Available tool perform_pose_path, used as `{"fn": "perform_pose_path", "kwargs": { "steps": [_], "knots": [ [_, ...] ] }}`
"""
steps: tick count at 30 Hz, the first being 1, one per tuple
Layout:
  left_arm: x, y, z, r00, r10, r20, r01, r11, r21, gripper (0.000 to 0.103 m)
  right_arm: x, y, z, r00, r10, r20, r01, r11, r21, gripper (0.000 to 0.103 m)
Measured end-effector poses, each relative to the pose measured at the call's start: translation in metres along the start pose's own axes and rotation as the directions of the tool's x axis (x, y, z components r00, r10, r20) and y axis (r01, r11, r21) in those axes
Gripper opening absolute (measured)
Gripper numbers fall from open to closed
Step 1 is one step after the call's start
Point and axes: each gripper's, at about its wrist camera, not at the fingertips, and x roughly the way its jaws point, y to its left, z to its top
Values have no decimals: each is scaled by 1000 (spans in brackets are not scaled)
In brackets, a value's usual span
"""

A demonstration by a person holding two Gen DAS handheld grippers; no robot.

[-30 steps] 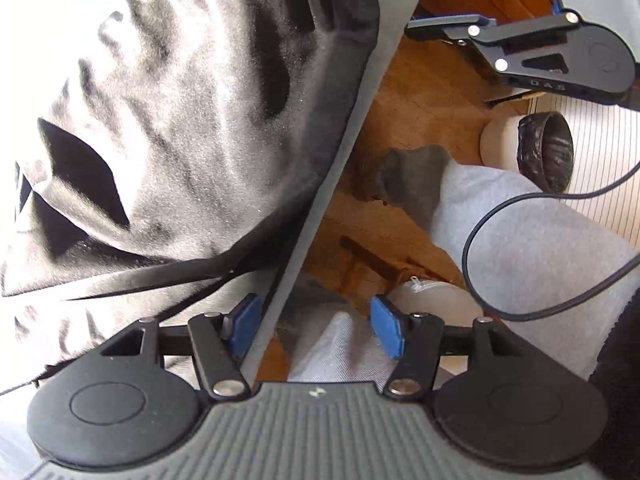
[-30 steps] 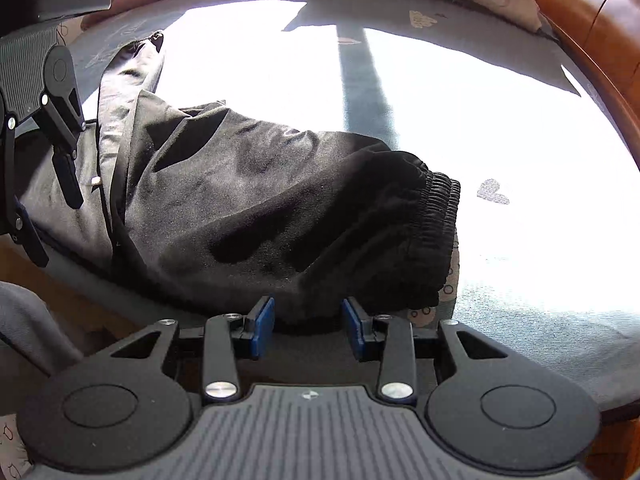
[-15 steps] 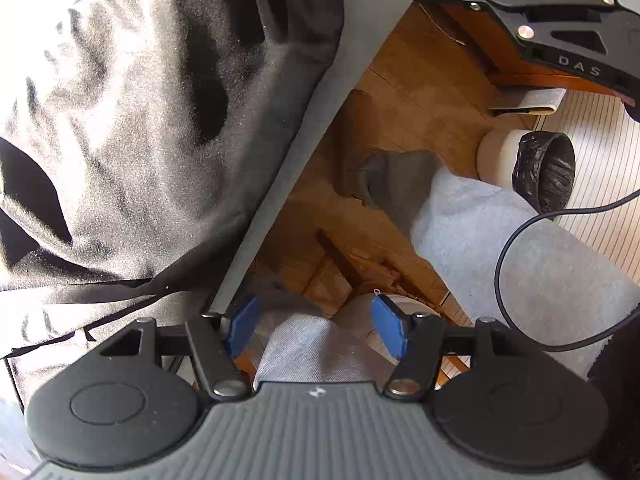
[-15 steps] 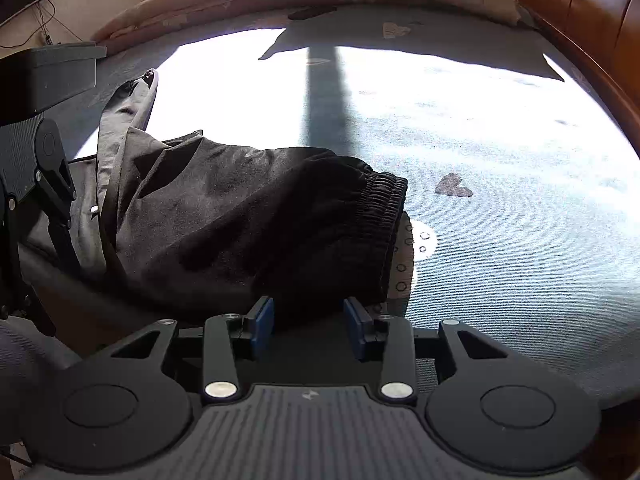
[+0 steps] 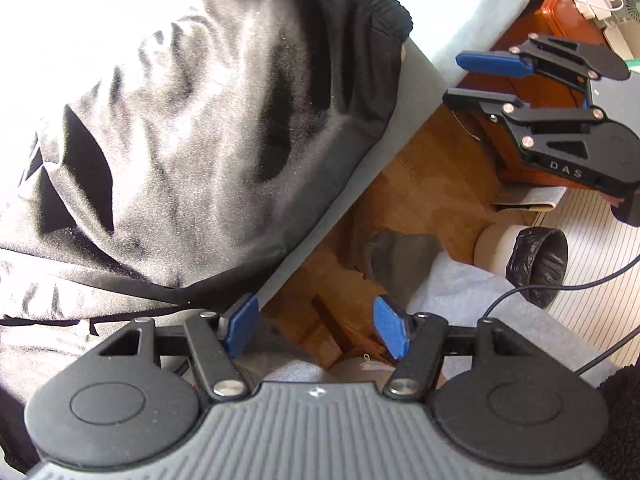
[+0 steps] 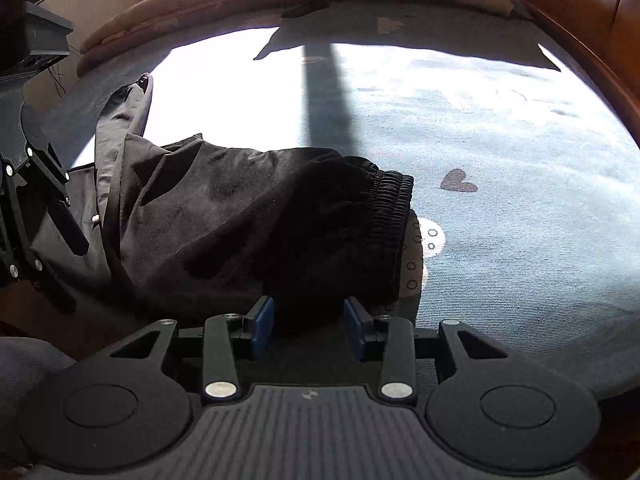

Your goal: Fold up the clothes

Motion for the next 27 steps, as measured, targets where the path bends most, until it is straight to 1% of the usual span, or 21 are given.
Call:
{"fn": "perform_pose_path", "kwargs": {
  "steps": [2,4,7,8,10,11,13,16,19,20,22,23,24,25,26,27],
  "knots": [
    [-3,10,-5,998,3,56,-3,1000,-8,64,3,3,1,1000,-5,-9,5,999,37,43],
    [-6,20,-11,993,9,119,-7,1000,-11,64,6,7,1,1000,-9,-19,10,997,76,43],
    [-7,34,-19,978,41,202,-41,999,-3,64,11,12,2,999,-14,-34,19,991,135,43],
    [-7,38,-22,971,55,231,-58,998,4,64,13,11,4,1000,-19,-23,23,984,176,43],
    [-3,43,-27,956,93,277,-106,994,33,64,17,6,9,1000,-22,-11,24,968,252,43],
    [0,44,-28,949,108,297,-131,989,62,64,20,4,12,1000,-21,-8,22,958,286,42],
    [6,45,-28,938,109,328,-157,980,122,64,29,0,19,1000,-20,5,17,943,333,35],
    [17,47,-26,918,97,384,-189,959,210,64,47,6,36,1000,-22,6,19,949,315,34],
    [29,51,-21,901,85,426,-202,951,236,64,68,12,47,1000,-26,1,24,956,292,34],
    [33,53,-19,895,81,438,-203,949,240,64,75,11,47,999,-44,-22,48,954,295,34],
    [39,60,-15,887,82,454,-197,957,211,64,88,7,43,993,-92,-78,111,950,293,33],
    [42,64,-14,884,84,460,-190,963,190,64,94,4,38,987,-121,-110,148,946,287,30],
    [45,68,-14,882,90,462,-186,968,166,64,98,1,33,982,-136,-132,169,944,283,23],
    [50,74,-14,881,100,463,-184,973,140,64,100,-1,29,977,-149,-149,186,945,271,8],
    [55,79,-14,884,122,452,-192,975,113,65,102,-2,25,973,-163,-166,202,945,257,2],
    [61,83,-14,890,154,429,-210,974,86,65,103,-4,21,967,-176,-183,218,945,243,0]
  ]
}}
